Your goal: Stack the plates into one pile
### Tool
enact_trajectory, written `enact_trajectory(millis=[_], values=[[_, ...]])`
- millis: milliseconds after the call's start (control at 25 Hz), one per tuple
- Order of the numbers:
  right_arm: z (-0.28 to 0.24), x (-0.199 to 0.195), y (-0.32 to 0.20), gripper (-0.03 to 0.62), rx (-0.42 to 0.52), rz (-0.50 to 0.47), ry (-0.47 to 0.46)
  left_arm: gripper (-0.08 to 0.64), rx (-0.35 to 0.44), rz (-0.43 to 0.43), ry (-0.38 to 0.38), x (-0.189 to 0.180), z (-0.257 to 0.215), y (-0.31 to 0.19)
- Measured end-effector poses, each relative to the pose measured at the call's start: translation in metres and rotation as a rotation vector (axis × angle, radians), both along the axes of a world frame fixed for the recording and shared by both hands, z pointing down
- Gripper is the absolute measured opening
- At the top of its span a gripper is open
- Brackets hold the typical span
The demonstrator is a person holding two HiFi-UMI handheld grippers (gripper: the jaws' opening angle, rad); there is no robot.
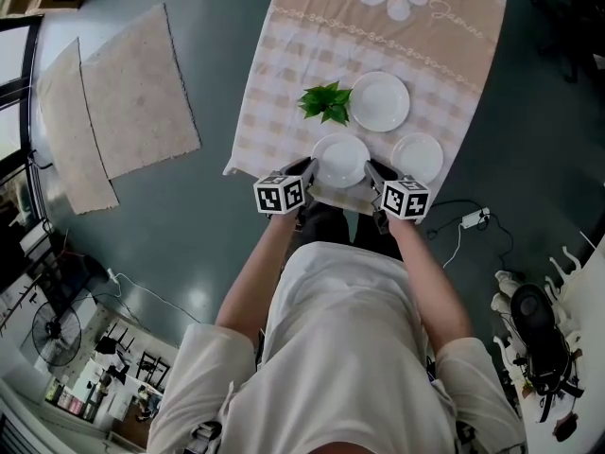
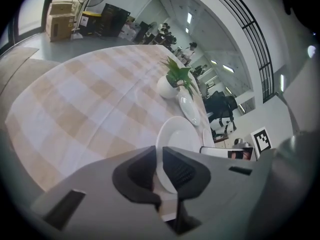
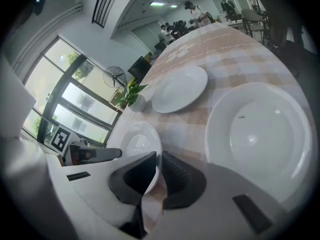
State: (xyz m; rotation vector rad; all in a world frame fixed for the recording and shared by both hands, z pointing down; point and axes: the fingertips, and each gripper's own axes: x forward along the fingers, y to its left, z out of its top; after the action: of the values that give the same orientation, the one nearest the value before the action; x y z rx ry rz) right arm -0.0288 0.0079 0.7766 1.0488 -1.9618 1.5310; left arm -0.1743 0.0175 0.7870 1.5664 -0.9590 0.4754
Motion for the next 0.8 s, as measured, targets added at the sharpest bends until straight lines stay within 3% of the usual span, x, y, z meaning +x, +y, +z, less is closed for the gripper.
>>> enact_trajectory(millis=[440, 800], values=[[-0.024, 0.019, -0.006, 0.055, 0.043, 0.022, -0.016, 0.044, 0.035, 0.001, 0.007, 0.019, -0.023, -0.006], [-0.042, 0.068, -0.007, 0.055, 0.072, 0.057, -0.002, 0.046, 0.058, 0.038, 0.012, 0.069, -0.038, -0.011]])
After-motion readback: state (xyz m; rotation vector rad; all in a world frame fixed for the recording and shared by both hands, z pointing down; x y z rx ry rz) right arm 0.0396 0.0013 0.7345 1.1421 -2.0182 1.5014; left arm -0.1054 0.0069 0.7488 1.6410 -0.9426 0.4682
